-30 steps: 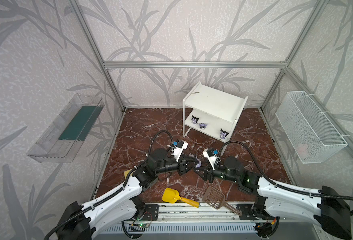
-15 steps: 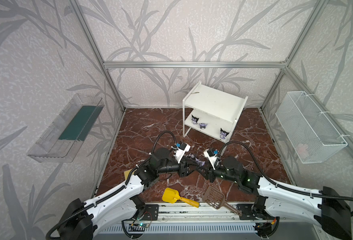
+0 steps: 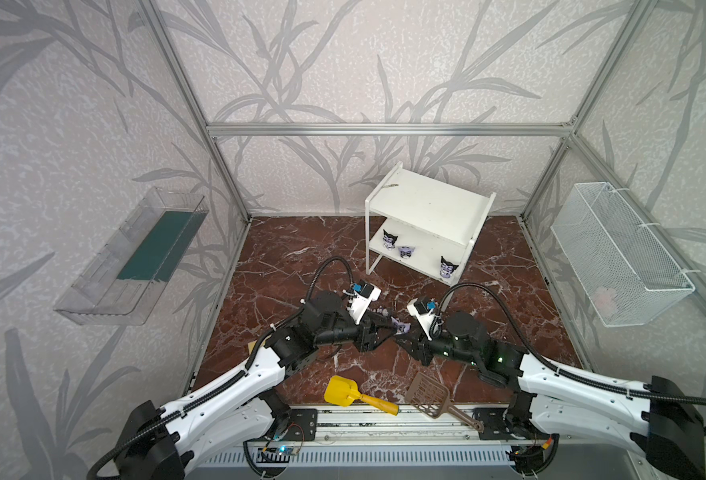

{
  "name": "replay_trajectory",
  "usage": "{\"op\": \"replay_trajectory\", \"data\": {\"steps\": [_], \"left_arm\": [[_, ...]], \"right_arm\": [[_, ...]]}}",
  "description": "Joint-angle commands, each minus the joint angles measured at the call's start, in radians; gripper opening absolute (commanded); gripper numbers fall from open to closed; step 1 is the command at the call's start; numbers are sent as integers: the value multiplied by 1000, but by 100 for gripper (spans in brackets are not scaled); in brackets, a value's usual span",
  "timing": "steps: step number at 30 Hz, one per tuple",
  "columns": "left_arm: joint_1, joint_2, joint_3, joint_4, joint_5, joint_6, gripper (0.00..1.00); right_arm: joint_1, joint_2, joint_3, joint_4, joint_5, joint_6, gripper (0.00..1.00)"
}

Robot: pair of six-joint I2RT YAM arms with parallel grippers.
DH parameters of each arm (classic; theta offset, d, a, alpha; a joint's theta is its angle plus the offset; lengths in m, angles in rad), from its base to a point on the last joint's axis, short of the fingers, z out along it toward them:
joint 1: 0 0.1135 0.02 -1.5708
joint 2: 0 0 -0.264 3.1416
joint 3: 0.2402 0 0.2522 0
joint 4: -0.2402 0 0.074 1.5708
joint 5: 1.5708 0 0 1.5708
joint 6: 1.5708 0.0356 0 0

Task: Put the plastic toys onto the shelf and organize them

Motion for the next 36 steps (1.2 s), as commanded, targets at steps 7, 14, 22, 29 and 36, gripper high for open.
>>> {"op": "replay_trajectory", "data": {"steps": [7, 14, 22, 29, 36], "left_arm": [[-3, 31, 47, 30, 33, 11, 64], [-30, 53, 70, 26, 5, 15, 58], [-93, 118, 134, -54, -101, 57, 56], [-122, 171, 162, -58, -164, 52, 51], [-142, 217, 200, -72, -204, 53, 51]], "right_arm": [[1, -42, 27, -14, -56, -34, 28], [2, -41, 53, -98, 31, -28, 28], [12, -24, 73, -128, 85, -31, 27], [26, -28, 69, -134, 111, -31, 27], [65, -30, 86, -165, 168, -56, 27]]}}
